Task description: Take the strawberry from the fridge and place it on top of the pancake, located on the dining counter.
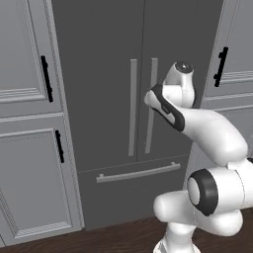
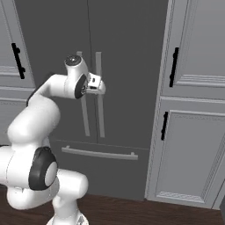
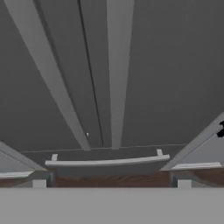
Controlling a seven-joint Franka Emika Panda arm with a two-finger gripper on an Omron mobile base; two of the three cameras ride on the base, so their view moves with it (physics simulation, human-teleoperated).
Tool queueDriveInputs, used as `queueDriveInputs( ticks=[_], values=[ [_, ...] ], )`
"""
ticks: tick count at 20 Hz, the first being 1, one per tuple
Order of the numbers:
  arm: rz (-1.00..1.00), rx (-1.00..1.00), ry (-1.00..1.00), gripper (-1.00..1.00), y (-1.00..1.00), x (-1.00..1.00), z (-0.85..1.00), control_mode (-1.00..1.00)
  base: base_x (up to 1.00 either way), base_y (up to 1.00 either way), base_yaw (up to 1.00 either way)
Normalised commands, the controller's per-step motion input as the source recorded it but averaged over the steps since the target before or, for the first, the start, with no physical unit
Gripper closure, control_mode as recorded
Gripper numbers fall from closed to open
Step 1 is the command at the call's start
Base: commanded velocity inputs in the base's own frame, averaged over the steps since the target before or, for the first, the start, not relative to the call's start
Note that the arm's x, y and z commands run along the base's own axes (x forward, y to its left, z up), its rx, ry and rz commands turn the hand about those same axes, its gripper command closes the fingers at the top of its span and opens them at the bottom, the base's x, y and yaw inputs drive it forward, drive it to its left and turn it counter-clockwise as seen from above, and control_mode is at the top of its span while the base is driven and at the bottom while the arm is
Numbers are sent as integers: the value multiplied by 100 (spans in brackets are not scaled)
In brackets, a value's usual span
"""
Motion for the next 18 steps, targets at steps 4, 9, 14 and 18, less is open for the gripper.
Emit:
queueDriveInputs(
  ticks=[4,9,14,18],
  values=[
    [-3,0,-6,-100,0,82,-4,-100,0,0,0],
    [-2,-1,-14,-100,-4,68,-24,-100,0,0,0],
    [0,0,-11,-100,-25,46,-37,-100,0,0,0],
    [0,0,-6,-100,-1,50,-22,-100,0,0,0]
  ],
)
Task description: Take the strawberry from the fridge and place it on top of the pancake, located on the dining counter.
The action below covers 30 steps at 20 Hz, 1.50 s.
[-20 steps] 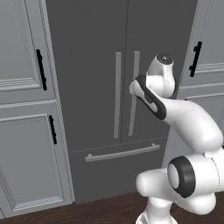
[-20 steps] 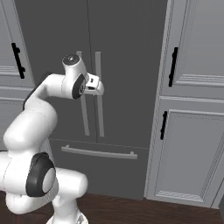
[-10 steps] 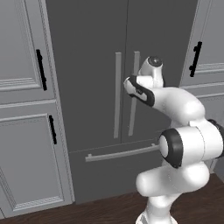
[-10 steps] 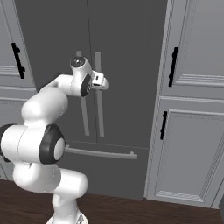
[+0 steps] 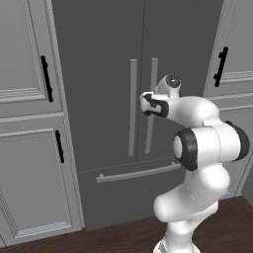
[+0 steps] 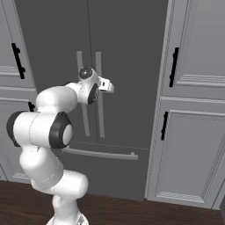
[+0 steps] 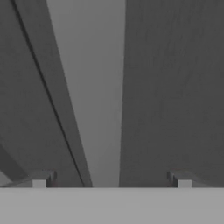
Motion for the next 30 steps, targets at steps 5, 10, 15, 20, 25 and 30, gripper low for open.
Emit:
queueDriveInputs(
  ticks=[5,10,15,20,25,30],
  values=[
    [0,0,0,-100,0,43,-6,-100,0,0,0],
    [0,0,0,-100,0,49,-1,-100,0,0,0],
    [0,0,0,-100,0,33,-8,-100,0,0,0],
    [0,0,-1,100,0,21,-9,-100,0,0,0],
    [0,0,5,100,-17,-16,-7,-100,0,0,0],
    [-10,5,0,100,-60,-84,0,-100,0,0,0]
  ],
)
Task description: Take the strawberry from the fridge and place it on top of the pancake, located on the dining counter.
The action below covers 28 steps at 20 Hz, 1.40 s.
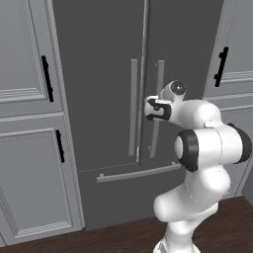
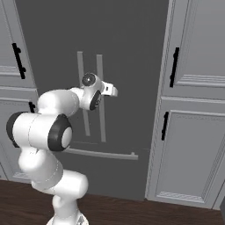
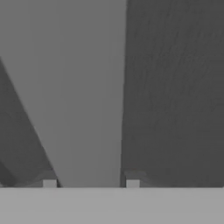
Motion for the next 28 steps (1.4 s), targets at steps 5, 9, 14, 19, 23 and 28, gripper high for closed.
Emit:
queueDriveInputs(
  ticks=[5,9,14,19,23,28],
  values=[
    [-15,11,0,100,-88,-100,0,-100,0,0,0],
    [-13,13,0,100,-100,-95,5,-100,0,0,0],
    [-9,13,0,100,-100,-83,7,-100,0,0,0],
    [-10,12,0,-100,-94,-61,15,-100,0,0,0],
    [-2,3,0,-100,-39,-63,29,-100,0,0,0],
    [0,-19,1,-100,39,-72,40,-100,0,0,0]
  ],
)
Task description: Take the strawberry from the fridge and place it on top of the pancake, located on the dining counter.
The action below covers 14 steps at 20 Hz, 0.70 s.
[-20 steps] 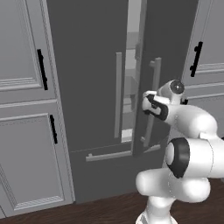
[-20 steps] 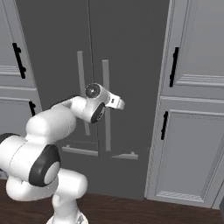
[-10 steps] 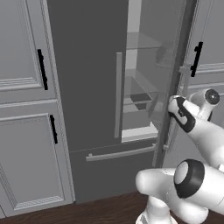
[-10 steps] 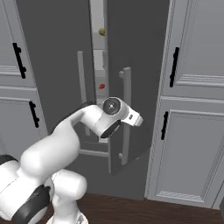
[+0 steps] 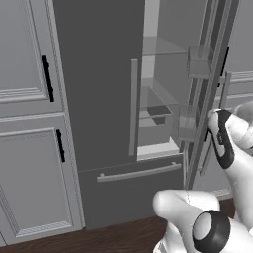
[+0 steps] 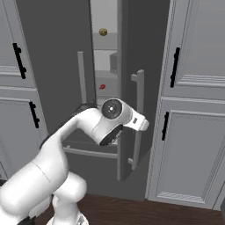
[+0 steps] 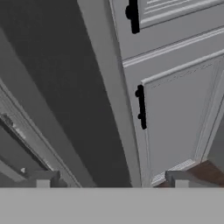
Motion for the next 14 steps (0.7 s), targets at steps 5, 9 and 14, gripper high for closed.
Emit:
queueDriveInputs(
  ticks=[5,9,14],
  values=[
    [0,-45,27,-100,100,-14,37,-100,0,0,0],
    [0,-54,42,-100,91,16,2,-100,0,0,0],
    [15,-45,55,-100,20,56,-5,-100,0,0,0]
  ],
)
